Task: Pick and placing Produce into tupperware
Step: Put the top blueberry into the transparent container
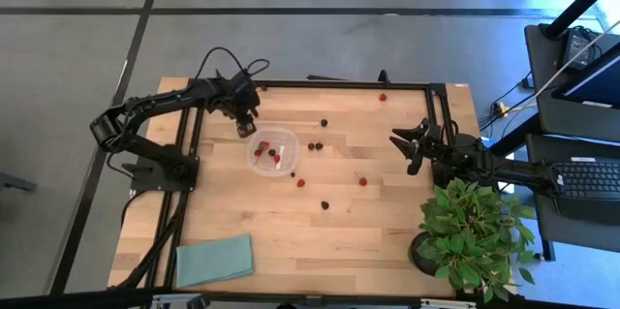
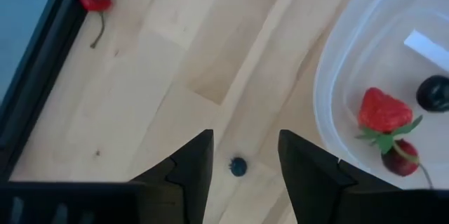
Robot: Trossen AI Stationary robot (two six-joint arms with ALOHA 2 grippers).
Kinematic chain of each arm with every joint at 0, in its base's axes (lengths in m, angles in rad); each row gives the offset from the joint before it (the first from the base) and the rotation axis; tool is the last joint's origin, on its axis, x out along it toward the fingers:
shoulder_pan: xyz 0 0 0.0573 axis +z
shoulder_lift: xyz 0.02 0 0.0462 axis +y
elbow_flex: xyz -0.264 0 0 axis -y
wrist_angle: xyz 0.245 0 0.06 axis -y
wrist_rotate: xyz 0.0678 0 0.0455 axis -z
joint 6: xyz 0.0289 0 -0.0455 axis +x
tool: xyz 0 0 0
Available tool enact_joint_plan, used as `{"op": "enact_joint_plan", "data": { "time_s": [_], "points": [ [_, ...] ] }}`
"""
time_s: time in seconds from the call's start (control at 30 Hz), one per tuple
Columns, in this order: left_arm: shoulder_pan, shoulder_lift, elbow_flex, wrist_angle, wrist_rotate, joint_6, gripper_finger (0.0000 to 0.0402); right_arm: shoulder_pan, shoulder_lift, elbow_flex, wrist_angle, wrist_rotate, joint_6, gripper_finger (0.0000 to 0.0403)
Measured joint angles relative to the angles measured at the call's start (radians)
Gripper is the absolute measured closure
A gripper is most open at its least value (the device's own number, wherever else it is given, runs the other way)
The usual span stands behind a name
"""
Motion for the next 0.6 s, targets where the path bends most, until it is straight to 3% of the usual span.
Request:
{"op": "enact_joint_plan", "data": {
  "time_s": [0.3,0.5,0.6],
  "points": [
    [0.021,0.0,0.0,-0.067,-0.008,-0.157,0.0232,0.0,0.0,0.0,0.0,0.0,0.006,0.0253],
    [0.024,0.0,0.0,-0.116,-0.151,-0.241,0.0191,0.0,0.0,0.0,0.0,0.0,0.032,0.0253],
    [0.024,0.0,0.0,-0.106,-0.169,-0.292,0.0182,0.0,0.0,0.0,0.0,0.0,0.033,0.0253]
  ]
}}
